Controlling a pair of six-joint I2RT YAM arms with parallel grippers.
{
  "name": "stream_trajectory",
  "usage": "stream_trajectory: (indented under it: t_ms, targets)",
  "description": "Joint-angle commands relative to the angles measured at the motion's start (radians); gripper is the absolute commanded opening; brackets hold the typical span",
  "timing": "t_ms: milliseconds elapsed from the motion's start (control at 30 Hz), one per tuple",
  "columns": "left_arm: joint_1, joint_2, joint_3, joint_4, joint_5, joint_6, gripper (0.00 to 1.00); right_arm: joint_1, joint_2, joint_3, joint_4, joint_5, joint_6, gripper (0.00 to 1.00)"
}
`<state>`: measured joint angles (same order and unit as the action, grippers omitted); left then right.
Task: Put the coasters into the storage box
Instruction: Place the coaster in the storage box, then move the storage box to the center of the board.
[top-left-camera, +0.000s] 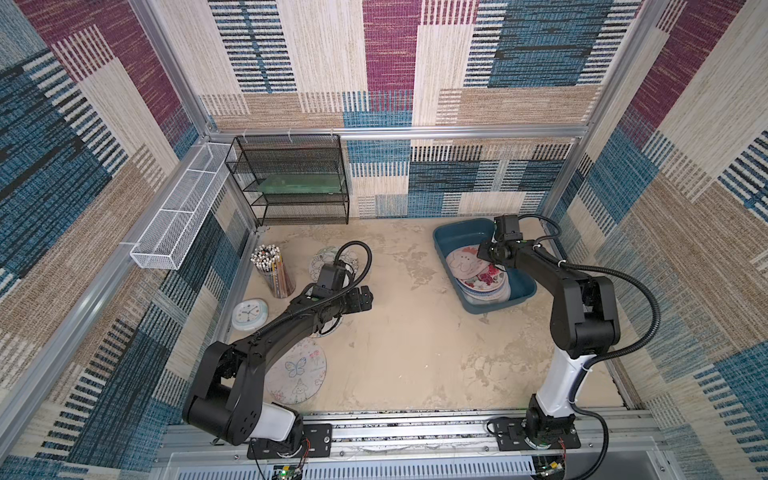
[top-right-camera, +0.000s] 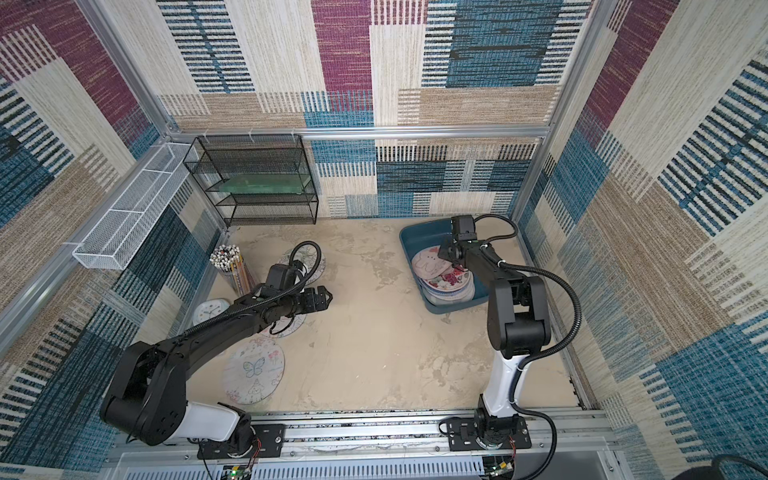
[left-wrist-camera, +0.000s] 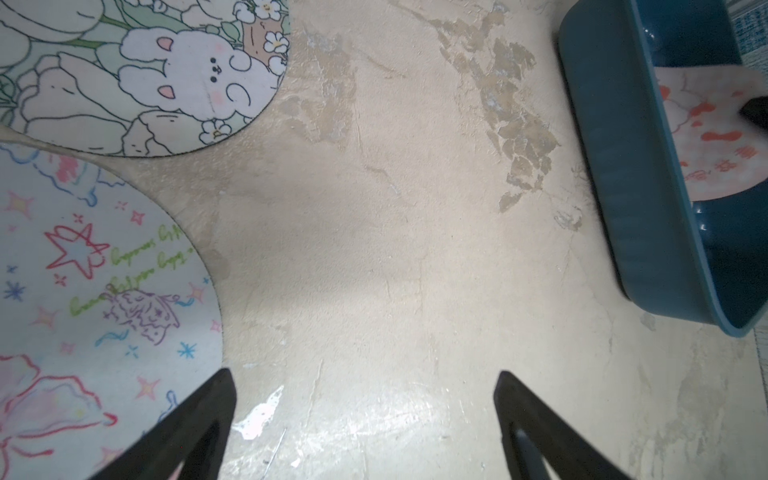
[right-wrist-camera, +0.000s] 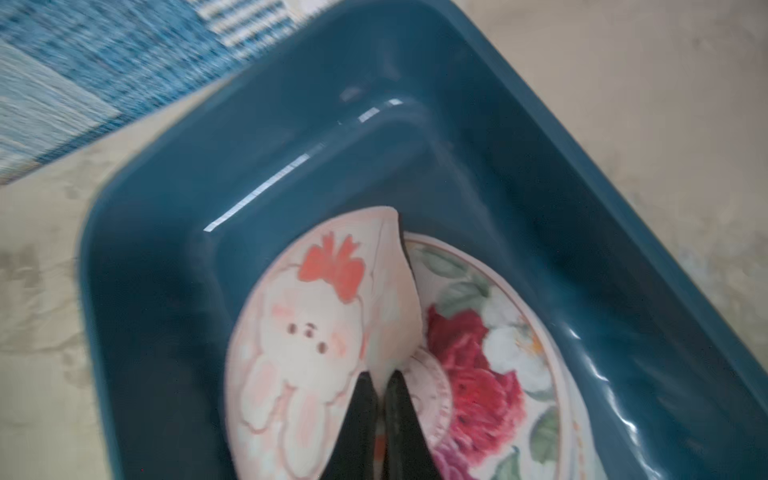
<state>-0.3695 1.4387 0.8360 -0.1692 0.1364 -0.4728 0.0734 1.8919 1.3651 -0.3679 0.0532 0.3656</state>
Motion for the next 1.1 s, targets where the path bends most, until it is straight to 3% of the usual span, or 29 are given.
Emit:
stream_trajectory:
  t_ms: [0, 100, 267, 500, 667, 800, 1067]
  targets:
    - [0.0, -0.001, 0.006, 0.016, -0.002, 0.007, 0.96, -0.001, -0.012, -0.035, 0.011, 0.037, 0.017, 0.05]
    - [0.0, -0.004, -0.001, 0.037, 0.011, 0.003, 0.96, 0.0, -0.01, -0.046, 0.003, 0.035, 0.013, 0.14]
    - [0.0, -0.009, -0.004, 0.048, 0.018, 0.006, 0.96, 0.016, -0.032, -0.047, -0.004, 0.051, 0.009, 0.53]
    - [0.016, -0.002, 0.0, 0.053, 0.011, -0.011, 0.97, 0.093, -0.088, -0.039, -0.004, 0.027, -0.018, 0.83]
    - [0.024, -0.009, 0.0, 0.045, 0.0, -0.012, 0.97, 0.159, -0.093, -0.06, 0.081, -0.162, -0.048, 0.99]
    - [0.03, -0.019, -0.006, 0.041, 0.0, -0.013, 0.97, 0.206, -0.082, -0.061, 0.118, -0.228, -0.047, 0.95]
    - [0.043, -0.039, -0.037, 0.048, -0.001, -0.015, 0.97, 0.302, 0.045, 0.047, 0.049, -0.18, -0.055, 0.95]
